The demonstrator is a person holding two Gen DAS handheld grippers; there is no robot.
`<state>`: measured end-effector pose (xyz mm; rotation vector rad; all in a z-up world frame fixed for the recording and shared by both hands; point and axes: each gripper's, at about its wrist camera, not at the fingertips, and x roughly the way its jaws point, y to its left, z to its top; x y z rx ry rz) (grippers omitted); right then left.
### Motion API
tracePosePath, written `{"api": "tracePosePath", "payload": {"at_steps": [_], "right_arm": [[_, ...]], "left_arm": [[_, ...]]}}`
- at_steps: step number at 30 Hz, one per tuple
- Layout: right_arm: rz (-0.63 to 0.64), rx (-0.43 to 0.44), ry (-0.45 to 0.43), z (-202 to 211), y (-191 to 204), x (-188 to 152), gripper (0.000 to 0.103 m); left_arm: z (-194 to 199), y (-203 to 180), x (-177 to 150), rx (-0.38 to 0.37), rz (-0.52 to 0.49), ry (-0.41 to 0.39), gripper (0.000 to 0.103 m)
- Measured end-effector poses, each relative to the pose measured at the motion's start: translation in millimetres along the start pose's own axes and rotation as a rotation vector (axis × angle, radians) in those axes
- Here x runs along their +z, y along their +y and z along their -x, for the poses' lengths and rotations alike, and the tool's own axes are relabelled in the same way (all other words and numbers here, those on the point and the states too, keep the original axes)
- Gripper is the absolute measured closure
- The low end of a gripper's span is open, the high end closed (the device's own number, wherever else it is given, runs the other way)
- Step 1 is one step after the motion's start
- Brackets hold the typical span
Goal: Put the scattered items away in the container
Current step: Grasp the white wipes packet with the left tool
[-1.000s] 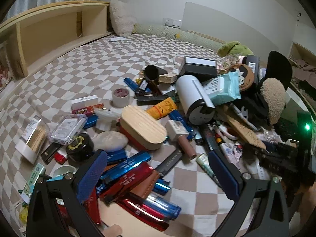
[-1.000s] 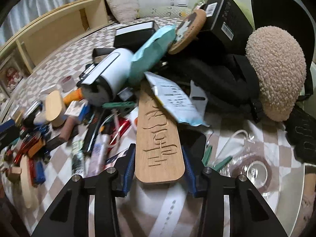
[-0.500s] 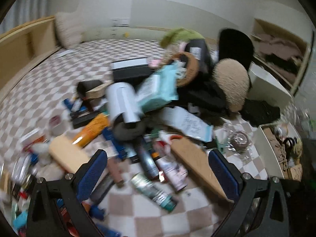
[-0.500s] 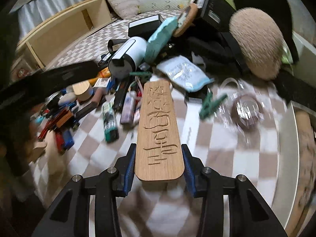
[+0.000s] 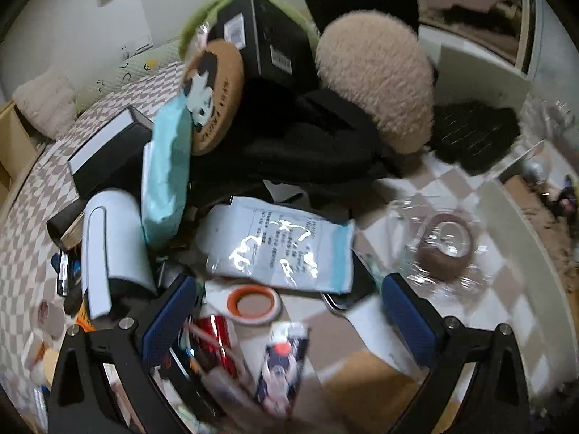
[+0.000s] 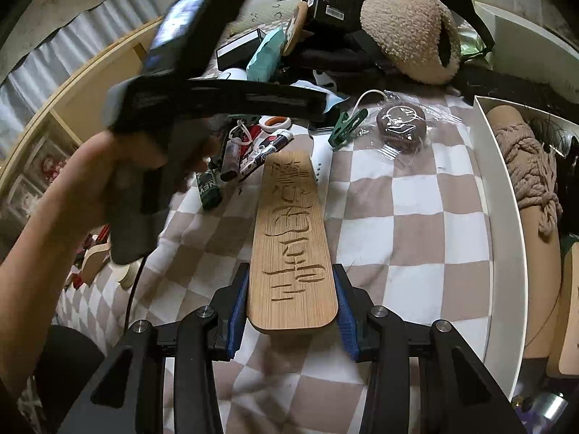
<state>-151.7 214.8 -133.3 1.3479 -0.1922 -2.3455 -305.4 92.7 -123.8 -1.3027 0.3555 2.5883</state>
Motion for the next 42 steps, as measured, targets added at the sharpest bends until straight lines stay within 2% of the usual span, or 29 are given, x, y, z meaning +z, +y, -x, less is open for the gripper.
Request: {"api": "tracePosePath", "payload": {"at_steps": [5,14,22,29,31,32,33,36,40,42], "right_arm": [[-0.016,0.021,-0.003,0.1,-2.8,-1.9,0.059],[-0.039,0.038,-0.011,8.0,-3.4,-6.5,0.059],[-0.056,0.047,0.002,5.8,-2.9,-10.3,0.059],[-0.065,0.033,0.010,3.9,-0.1,-17.7,0.059],[-0.069,0.009,-0.009,4.1,-0.1,-16.5,0.050],[-0.070,0.000,-0.017,3.9,-0.2,-15.6,0.030],[-0.069,0.002,-0.019,3.1,-0.1,-13.7,0.022],[-0.063,0.005,-0.023,-0.3,0.5,-7.9,0.022],[0.015,-0.049,0.010,-17.1,10.1,-0.1,0.024],[0.071,-0.095,0.022,-25.9,17.1,1.1,0.037]], "left_arm": [[-27.3,1.6,10.6,0.040,-0.017,0.051,0.000],[-46.9,14.4,21.5,0.002,0.071,0.073,0.000],[-30.8,10.2,9.6,-0.018,0.059,0.032,0.021],[-10.0,-3.1,-5.8,-0.041,0.007,0.022,0.026],[-2.7,-3.9,-12.3,-0.044,0.003,0.017,0.027],[0.6,-3.9,-15.4,-0.045,0.002,0.016,0.027],[4.7,-2.7,-19.4,-0.050,0.002,0.014,0.027],[8.1,3.3,-24.5,-0.056,0.006,0.005,0.028],[24.5,9.0,-33.8,-0.074,0.039,-0.023,0.028],[35.3,12.8,-38.3,-0.081,0.055,-0.042,0.028]]}}
